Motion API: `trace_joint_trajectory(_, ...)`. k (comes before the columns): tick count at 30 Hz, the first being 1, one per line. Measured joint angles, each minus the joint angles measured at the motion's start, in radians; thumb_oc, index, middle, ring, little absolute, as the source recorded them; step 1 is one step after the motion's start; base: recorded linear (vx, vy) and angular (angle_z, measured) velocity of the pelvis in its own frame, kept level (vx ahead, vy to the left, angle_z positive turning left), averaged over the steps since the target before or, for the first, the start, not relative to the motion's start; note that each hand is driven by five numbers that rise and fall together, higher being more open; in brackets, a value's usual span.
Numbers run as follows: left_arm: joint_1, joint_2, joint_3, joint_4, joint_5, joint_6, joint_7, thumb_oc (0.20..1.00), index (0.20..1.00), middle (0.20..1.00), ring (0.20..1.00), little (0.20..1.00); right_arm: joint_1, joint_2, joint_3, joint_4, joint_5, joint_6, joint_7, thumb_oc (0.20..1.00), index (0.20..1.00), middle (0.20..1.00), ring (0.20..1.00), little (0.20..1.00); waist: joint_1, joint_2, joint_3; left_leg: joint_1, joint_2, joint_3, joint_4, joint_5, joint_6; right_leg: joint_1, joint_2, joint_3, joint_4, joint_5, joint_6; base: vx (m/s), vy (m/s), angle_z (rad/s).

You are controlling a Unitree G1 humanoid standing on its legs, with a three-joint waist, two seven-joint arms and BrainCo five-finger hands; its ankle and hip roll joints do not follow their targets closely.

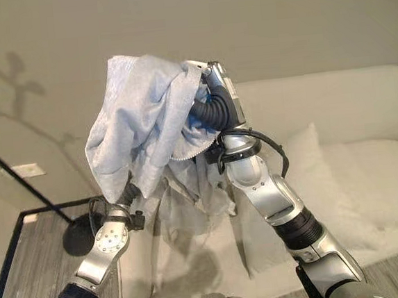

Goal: Hang the clothes on the sofa on the clothes rack.

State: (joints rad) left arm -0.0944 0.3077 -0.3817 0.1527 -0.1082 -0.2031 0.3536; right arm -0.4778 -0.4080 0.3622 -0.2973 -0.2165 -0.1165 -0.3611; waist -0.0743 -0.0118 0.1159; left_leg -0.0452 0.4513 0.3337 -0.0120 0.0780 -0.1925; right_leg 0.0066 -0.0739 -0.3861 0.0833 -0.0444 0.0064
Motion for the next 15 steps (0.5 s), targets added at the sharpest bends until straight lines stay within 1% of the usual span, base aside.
trace_joint_trajectory(1,-0.005,-0.002,-0.003,0.008,-0.002,-0.004,-0.001,0.2,0.2,0.2,0.2,0.2,0.0,-0.003,-0.002,-0.001,0.0,-0.004,0.001,0.2,0.2,0.2,0.2,0.2,-0.005,-0.002,0.004,-0.006,0.014,-0.022,0.007,0.0,-0.001,-0.016,-0.027,0.016,0.017,-0.001,0.009,0.24,0.579,-1.14)
trace_joint_trajectory(2,-0.018,-0.003,-0.005,0.019,-0.007,-0.006,-0.003,0.2,0.2,0.2,0.2,0.2,-0.006,-0.011,-0.003,0.002,0.002,-0.005,0.0,0.2,0.2,0.2,0.2,0.2,0.001,0.004,0.015,0.001,0.006,-0.063,0.039,0.002,0.0,-0.027,-0.069,0.009,0.039,0.01,0.033,0.13,0.391,-0.83)
trace_joint_trajectory(3,-0.022,-0.009,-0.007,0.02,-0.007,-0.007,-0.006,0.2,0.2,0.2,0.2,0.2,-0.009,-0.018,-0.005,0.001,0.002,-0.005,0.002,0.2,0.2,0.2,0.2,0.2,-0.002,0.018,0.019,0.003,0.014,-0.086,0.057,-0.001,-0.004,-0.027,-0.092,0.003,0.041,0.027,0.06,0.24,0.546,-0.66)
trace_joint_trajectory(4,-0.04,-0.034,-0.018,0.027,-0.007,-0.007,-0.011,0.2,0.2,0.2,0.2,0.2,0.001,-0.052,-0.029,-0.007,0.0,-0.01,0.002,0.2,0.2,0.2,0.2,0.2,-0.008,0.053,0.02,-0.007,0.011,-0.089,0.091,-0.005,0.001,-0.007,-0.121,-0.018,0.024,0.059,0.109,0.28,0.604,-0.23)
trace_joint_trajectory(5,-0.05,-0.042,-0.032,0.027,-0.007,-0.007,-0.013,0.2,0.2,0.2,0.2,0.2,0.004,-0.069,-0.04,-0.007,0.0,-0.006,0.003,0.2,0.2,0.2,0.2,0.2,-0.012,0.075,0.022,-0.009,0.005,-0.066,0.101,-0.022,0.008,0.008,-0.138,-0.036,0.023,0.072,0.125,0.26,0.532,-0.07)
trace_joint_trajectory(6,-0.057,-0.045,-0.042,0.021,-0.006,-0.012,-0.019,0.2,0.2,0.2,0.2,0.2,0.014,-0.082,-0.056,-0.007,-0.002,-0.002,0.005,0.2,0.2,0.2,0.2,0.2,-0.005,0.078,0.022,-0.009,-0.02,-0.08,0.114,0.007,-0.037,0.016,-0.173,-0.041,0.021,0.077,0.143,0.2,0.558,-0.09)
trace_joint_trajectory(7,-0.06,-0.028,-0.044,0.025,-0.006,-0.018,-0.025,0.2,0.2,0.2,0.2,0.2,0.076,-0.045,-0.072,-0.015,-0.002,-0.002,0.007,0.2,0.2,0.2,0.2,0.2,0.02,0.019,0.016,-0.034,-0.085,-0.052,0.197,-0.065,0.001,0.033,-0.249,-0.051,0.001,0.073,0.167,0.12,0.523,-0.02)
trace_joint_trajectory(8,-0.068,0.003,-0.048,0.022,-0.005,-0.019,-0.026,0.2,0.2,0.2,0.2,0.2,0.097,-0.024,-0.069,-0.024,-0.006,0.006,0.02,0.2,0.2,0.2,0.2,0.2,0.019,-0.038,0.007,-0.065,-0.148,-0.046,0.23,-0.087,0.022,0.017,-0.316,-0.046,0.015,0.067,0.146,0.06,0.551,0.15)
trace_joint_trajectory(9,-0.091,0.048,-0.057,0.019,-0.002,-0.019,-0.025,0.2,0.2,0.2,0.2,0.2,0.091,-0.007,-0.07,-0.035,-0.019,0.016,0.023,0.2,0.2,0.2,0.2,0.2,0.022,-0.09,0.006,-0.096,-0.196,-0.036,0.274,-0.11,0.053,0.004,-0.378,-0.071,0.02,0.143,0.074,0.05,0.583,0.3)
trace_joint_trajectory(10,-0.105,0.083,-0.055,0.022,0.001,-0.016,-0.021,0.2,0.2,0.2,0.2,0.2,0.075,0.025,-0.06,-0.038,-0.024,0.02,0.025,0.2,0.2,0.2,0.2,0.2,0.023,-0.111,0.012,-0.127,-0.226,-0.032,0.324,-0.122,0.071,-0.031,-0.425,-0.078,0.056,0.199,0.092,0.0,0.618,-0.27)
trace_joint_trajectory(11,-0.089,0.11,-0.039,0.016,0.003,-0.02,-0.006,0.2,0.2,0.2,0.2,0.2,0.032,0.054,-0.021,-0.036,-0.025,0.03,0.031,0.2,0.2,0.2,0.2,0.2,0.057,-0.097,0.024,-0.137,-0.199,-0.003,0.357,-0.162,0.096,-0.07,-0.445,-0.118,0.072,0.286,0.108,0.0,0.66,-0.75)
trace_joint_trajectory(12,-0.074,0.141,-0.03,0.02,0.004,-0.016,-0.001,0.2,0.2,0.2,0.2,0.2,0.016,0.076,0.004,-0.038,-0.031,0.029,0.038,0.2,0.2,0.2,0.2,0.2,0.068,-0.095,0.029,-0.119,-0.215,0.042,0.372,-0.176,0.104,-0.085,-0.45,-0.157,0.078,0.339,0.078,-0.03,0.666,-0.96)
trace_joint_trajectory(13,-0.053,0.136,-0.013,0.021,0.006,-0.015,0.003,0.2,0.2,0.2,0.2,0.2,0.015,0.087,0.022,-0.045,-0.048,0.025,0.042,0.2,0.2,0.2,0.2,0.2,0.083,-0.071,0.038,-0.112,-0.207,0.052,0.36,-0.182,0.109,-0.079,-0.471,-0.223,0.102,0.356,0.08,0.0,0.58,-0.48)
trace_joint_trajectory(14,-0.026,0.128,0.014,0.006,0.007,-0.013,0.026,0.2,0.2,0.2,0.2,0.2,-0.004,0.09,0.039,-0.047,-0.062,0.026,0.043,0.2,0.2,0.2,0.2,0.2,0.085,-0.051,0.046,-0.096,-0.215,0.065,0.327,-0.184,0.13,-0.07,-0.486,-0.298,0.163,0.376,0.096,0.02,0.549,-0.03)
trace_joint_trajectory(15,-0.011,0.117,0.036,-0.006,0.009,-0.012,0.036,0.2,0.2,0.2,0.2,0.2,-0.025,0.094,0.039,-0.043,-0.067,0.026,0.043,0.2,0.2,0.2,0.2,0.2,0.076,-0.049,0.049,-0.065,-0.232,0.087,0.281,-0.173,0.144,-0.083,-0.48,-0.314,0.255,0.343,0.125,0.02,0.478,0.13)
